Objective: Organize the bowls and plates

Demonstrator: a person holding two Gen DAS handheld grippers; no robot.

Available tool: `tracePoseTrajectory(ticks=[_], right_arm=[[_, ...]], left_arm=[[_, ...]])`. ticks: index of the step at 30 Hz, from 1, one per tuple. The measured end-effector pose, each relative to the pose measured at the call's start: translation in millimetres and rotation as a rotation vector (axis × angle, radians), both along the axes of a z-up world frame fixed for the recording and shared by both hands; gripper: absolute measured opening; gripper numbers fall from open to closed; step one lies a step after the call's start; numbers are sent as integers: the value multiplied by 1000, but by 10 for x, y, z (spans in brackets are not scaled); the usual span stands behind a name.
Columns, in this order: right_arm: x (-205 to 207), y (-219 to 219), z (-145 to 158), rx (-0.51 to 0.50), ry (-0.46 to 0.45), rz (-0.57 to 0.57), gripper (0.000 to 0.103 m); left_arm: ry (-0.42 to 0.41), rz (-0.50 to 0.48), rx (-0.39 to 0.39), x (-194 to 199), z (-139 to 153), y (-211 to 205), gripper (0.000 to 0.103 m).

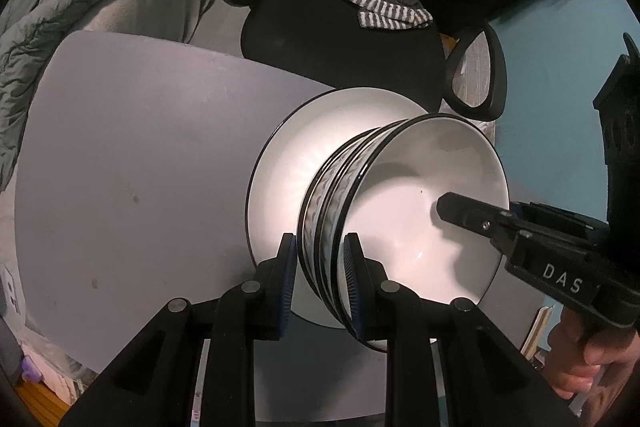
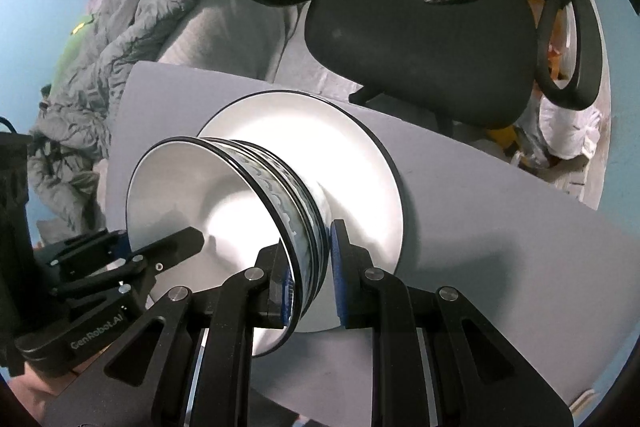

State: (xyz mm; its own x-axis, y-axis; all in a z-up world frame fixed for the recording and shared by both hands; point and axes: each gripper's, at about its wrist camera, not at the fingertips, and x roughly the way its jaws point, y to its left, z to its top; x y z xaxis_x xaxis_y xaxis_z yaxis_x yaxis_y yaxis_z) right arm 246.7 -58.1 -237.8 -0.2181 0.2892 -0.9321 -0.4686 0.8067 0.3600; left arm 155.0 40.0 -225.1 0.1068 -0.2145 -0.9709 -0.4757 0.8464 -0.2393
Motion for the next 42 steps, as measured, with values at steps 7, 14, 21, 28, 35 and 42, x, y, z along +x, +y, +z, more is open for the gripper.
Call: tracePoseTrajectory(ticks=[7,14,21,28,35,42], right_arm=[[-41,17,-10,-24,-20,1,21],[-92,-59,177,-132,-169,-16,60],[-188,-194,828,-121,-332,-45,70],[-323,-329,1536,-60,-459,-98,74],[-481,-502,2080,-19,-553,-157,74],[-680,-694,2446,-10,-628,-221,75]], left_arm=[[-7,-37,23,23,37,-31,27],[-66,-46,134,-30,361,-28,59],[-187,-23,204,-226,950,-7,76],[-278,-42,215,-376,1498,-140,81],[-397,-83,303,-508,2069,-383,87],[-524,-74,373,-692,2478,-502,87]])
